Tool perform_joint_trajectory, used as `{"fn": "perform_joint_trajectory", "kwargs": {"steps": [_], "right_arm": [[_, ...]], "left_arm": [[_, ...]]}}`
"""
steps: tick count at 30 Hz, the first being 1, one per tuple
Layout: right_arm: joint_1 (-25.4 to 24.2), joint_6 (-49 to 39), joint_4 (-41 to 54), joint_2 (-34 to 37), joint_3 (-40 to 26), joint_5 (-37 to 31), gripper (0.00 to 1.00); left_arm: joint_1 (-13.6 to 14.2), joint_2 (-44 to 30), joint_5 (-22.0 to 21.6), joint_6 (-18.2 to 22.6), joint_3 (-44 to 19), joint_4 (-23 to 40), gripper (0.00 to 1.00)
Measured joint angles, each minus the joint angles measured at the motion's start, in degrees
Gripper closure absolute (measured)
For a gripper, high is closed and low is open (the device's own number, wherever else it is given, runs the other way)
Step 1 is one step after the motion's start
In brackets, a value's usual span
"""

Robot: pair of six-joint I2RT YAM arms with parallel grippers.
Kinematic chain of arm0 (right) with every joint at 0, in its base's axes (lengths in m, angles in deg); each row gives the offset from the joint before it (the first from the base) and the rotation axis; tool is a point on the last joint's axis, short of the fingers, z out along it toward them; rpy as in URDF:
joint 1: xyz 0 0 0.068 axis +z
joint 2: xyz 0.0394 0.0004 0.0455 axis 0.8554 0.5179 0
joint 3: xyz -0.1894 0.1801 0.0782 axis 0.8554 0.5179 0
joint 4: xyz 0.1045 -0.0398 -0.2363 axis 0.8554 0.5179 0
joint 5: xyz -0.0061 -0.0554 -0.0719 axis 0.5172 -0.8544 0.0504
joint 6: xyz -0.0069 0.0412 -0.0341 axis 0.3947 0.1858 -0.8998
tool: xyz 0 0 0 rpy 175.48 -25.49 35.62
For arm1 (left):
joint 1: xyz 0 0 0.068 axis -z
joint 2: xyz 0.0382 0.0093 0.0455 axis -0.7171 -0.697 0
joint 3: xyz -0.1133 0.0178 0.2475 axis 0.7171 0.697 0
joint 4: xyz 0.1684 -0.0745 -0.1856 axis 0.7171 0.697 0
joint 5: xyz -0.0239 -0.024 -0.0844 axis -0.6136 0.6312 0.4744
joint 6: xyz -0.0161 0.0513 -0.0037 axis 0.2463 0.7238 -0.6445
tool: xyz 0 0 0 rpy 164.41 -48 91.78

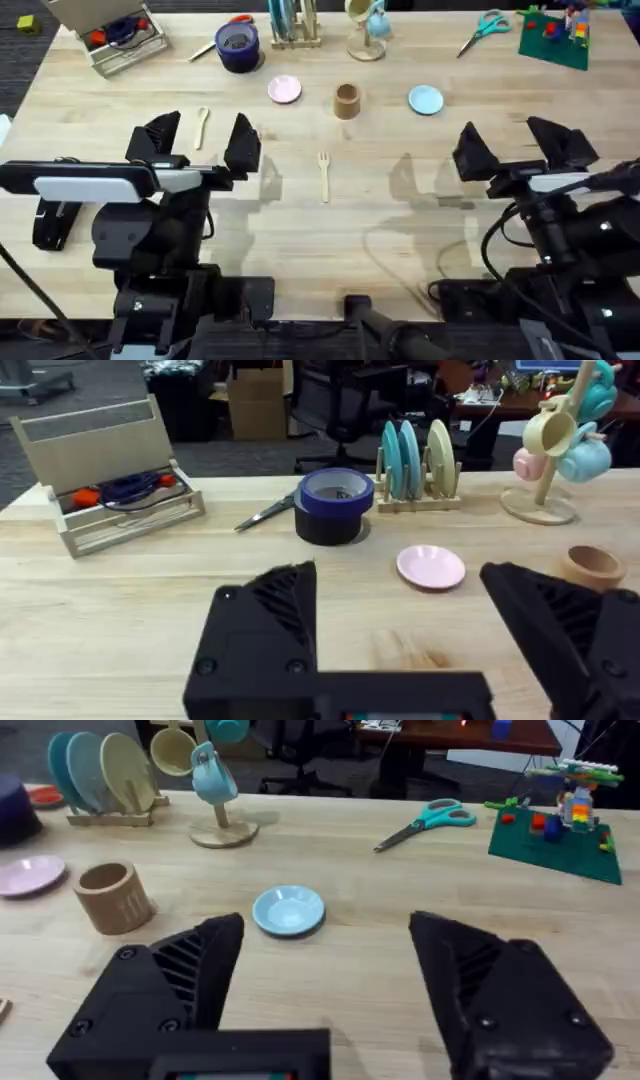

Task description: Pick up a utensil and set it on the pink plate, then put the other utensil in the container.

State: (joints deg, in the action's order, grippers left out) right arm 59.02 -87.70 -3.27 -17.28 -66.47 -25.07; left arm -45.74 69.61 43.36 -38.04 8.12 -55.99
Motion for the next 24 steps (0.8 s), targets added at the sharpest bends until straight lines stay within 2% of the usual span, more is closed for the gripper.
{"fn": "perform_joint_trajectory", "kwargs": {"steps": [9,10,11,17,24], "right_arm": [[0.0,-1.8,-0.1,0.0,0.0,0.0,0.005],[0.0,-3.2,1.6,0.0,-0.7,-0.3,0.006],[0.0,-3.9,14.4,0.1,-8.5,-0.4,0.007],[0.0,-2.3,25.1,4.7,-22.2,0.7,0.008],[0.0,-1.2,38.3,18.2,-38.1,2.6,0.007]], "left_arm": [[0.0,0.0,0.0,0.0,0.0,-0.1,0.006],[0.0,0.0,0.0,0.0,-0.5,3.1,0.006],[0.0,-0.1,-0.4,0.0,-10.9,19.3,0.006],[0.0,-5.0,-0.7,-0.5,-30.4,37.6,0.006],[0.0,-20.5,-0.4,-0.9,-52.2,61.0,0.006]]}}
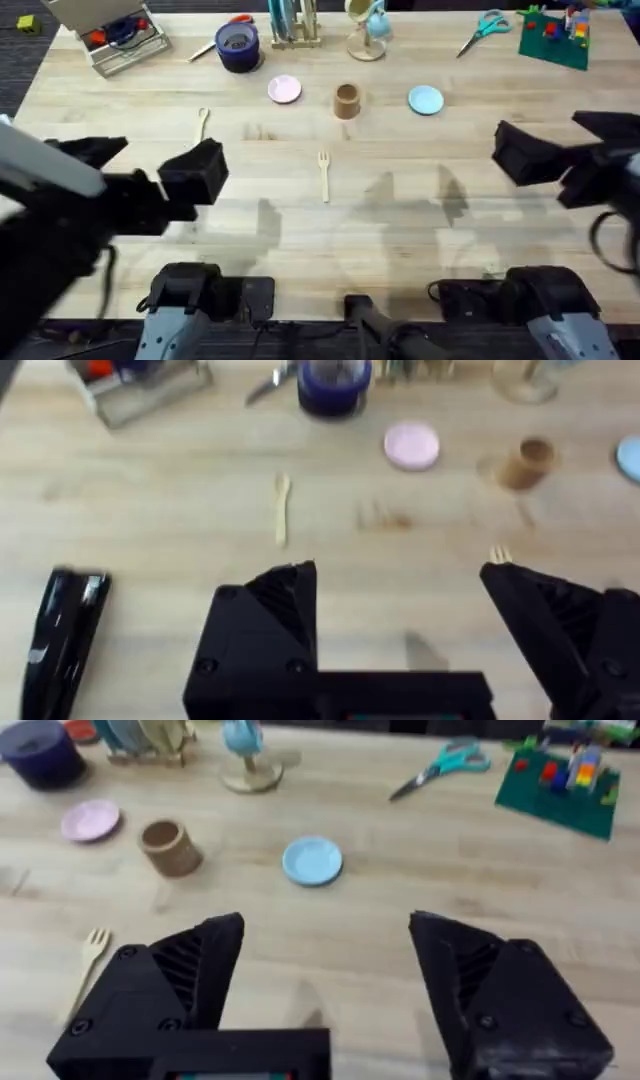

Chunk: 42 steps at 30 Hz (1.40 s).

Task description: Pick up a utensil and set it on the pink plate, then put the other utensil in the container.

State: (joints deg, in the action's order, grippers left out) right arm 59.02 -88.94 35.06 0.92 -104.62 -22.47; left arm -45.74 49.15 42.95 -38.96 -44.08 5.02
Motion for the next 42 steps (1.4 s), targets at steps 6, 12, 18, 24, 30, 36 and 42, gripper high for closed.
{"fn": "perform_joint_trajectory", "kwargs": {"steps": [6,12,18,24,30,36,42], "right_arm": [[0.0,0.0,10.1,13.5,-15.3,0.3,0.007],[0.0,0.0,20.2,25.5,-30.2,0.7,0.006],[0.0,0.0,29.9,33.2,-40.3,0.7,0.006],[0.0,0.0,33.5,35.2,-43.5,0.7,0.006],[0.0,0.0,33.9,35.2,-43.6,0.7,0.005],[0.0,0.0,34.1,35.2,-43.6,0.7,0.005],[0.0,0.0,34.1,35.2,-43.6,0.7,0.006]], "left_arm": [[0.0,-15.0,0.1,0.0,-17.3,12.8,0.006],[0.0,-28.2,0.2,0.0,-31.4,20.3,0.006],[0.0,-36.9,0.1,0.0,-40.1,25.2,0.006],[0.0,-39.1,-1.1,0.0,-41.4,28.2,0.007],[0.0,-39.1,-2.8,0.1,-41.6,29.3,0.007],[0.0,-40.6,-4.6,1.4,-40.7,28.6,0.007],[-0.1,-42.1,-5.6,2.4,-28.6,18.1,0.008]]}}
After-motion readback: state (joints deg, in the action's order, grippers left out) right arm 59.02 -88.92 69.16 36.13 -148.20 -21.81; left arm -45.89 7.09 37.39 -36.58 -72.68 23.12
